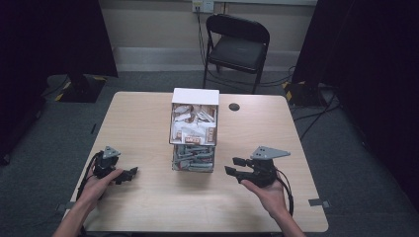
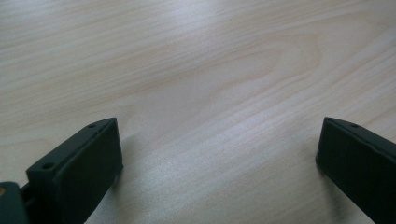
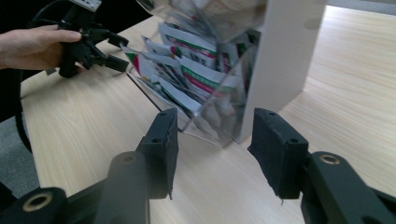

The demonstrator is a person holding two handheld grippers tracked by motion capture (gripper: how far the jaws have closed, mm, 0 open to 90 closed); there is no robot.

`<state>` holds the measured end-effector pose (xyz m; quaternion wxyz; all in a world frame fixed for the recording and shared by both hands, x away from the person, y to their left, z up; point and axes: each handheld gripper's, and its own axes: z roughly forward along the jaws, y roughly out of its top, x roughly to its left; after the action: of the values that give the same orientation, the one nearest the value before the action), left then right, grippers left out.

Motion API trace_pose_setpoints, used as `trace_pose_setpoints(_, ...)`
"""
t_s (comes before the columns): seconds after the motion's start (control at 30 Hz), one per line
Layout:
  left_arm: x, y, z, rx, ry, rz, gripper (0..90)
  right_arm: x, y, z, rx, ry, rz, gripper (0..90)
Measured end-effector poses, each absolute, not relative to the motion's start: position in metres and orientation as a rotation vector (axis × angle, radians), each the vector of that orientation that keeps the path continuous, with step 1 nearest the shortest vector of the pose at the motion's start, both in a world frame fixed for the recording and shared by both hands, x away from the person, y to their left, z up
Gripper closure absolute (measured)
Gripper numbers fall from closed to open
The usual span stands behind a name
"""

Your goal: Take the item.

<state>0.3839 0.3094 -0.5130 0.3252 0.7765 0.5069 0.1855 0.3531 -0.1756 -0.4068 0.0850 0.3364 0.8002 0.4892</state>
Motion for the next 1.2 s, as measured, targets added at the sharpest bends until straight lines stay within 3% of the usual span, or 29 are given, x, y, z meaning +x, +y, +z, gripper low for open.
trace_pose_setpoints(1.2,0.384,0.309,-0.513,2.035,1.328,0.489,0.0,0.370,-0.097,-0.418,0.780,2.536,1.512,64.1)
